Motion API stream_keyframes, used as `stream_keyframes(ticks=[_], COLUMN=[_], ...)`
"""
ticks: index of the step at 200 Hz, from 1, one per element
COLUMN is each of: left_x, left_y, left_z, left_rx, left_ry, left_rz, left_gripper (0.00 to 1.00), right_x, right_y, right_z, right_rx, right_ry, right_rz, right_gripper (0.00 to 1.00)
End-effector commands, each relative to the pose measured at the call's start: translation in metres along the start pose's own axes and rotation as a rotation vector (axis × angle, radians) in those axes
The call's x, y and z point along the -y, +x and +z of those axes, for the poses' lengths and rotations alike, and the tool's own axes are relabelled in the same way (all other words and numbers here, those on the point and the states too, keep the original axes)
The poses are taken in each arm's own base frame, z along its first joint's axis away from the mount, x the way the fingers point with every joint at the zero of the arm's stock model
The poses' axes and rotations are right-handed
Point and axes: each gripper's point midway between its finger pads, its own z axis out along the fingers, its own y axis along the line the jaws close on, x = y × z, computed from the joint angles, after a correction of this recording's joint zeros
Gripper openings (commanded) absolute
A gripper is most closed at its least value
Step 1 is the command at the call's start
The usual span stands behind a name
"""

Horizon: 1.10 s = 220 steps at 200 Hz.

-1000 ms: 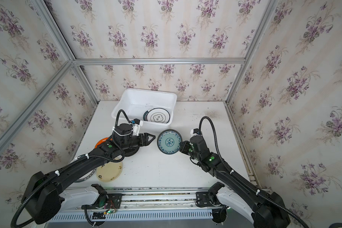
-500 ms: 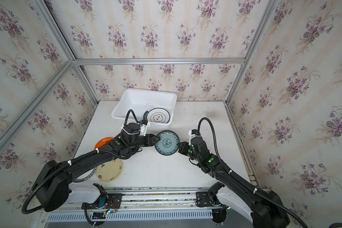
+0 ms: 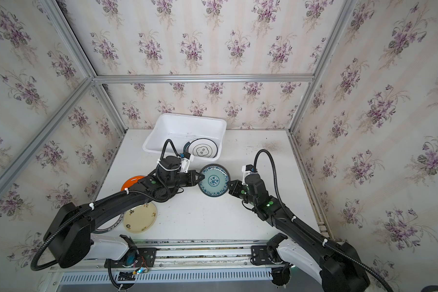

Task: Place the plates into the plastic bin on the countertop
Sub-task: Place the plate in the plastic bin.

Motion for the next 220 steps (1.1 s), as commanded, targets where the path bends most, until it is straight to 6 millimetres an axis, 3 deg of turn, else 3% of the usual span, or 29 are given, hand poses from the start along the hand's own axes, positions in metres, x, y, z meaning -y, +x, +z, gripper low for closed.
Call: stream_keyframes(ticks=[1,14,26,69,101,104,161,220], left_x=[0.012,0.015,0.020,0.031,0.022,0.021,-0.004,-0.070], left_y=[-0.009,-0.014,-0.022,-0.049,-0.074,-0.078,-0.154,-0.199], left_z=[-0.001,-0.002,-0.004,-0.006,-0.005,-0.006,-0.026,-0.015], left_rx=[0.012,0.014,0.021,0.044,0.050,0.056,0.200,0.243], left_ry=[0.035,0.041,0.047,0.076,0.049,0.049,-0.030,-0.245], left_rz=[0.025,0.029,0.033,0.025,0.006,0.002,-0.032,-0.051], left_gripper=[0.00,0.00,0.00,0.00,0.00,0.00,0.00,0.00], right_x=[-0.030,-0.032,-0.032,-0.033,-0.052,-0.047,-0.052,-0.050], right_y=[-0.011,-0.013,-0.013,-0.014,-0.016,-0.025,-0.044,-0.061], right_z=[-0.006,-0.009,-0.013,-0.021,-0.027,-0.028,-0.023,-0.021], right_rx=[0.029,0.036,0.041,0.017,-0.015,0.008,-0.021,-0.014], right_ry=[-0.118,-0.119,-0.118,-0.077,-0.122,-0.107,-0.033,0.010], right_rz=[-0.031,-0.032,-0.031,-0.036,-0.090,-0.081,-0.148,-0.174], right_gripper=[0.48,0.65,0.74,0.88,0.97,0.97,1.00,1.00])
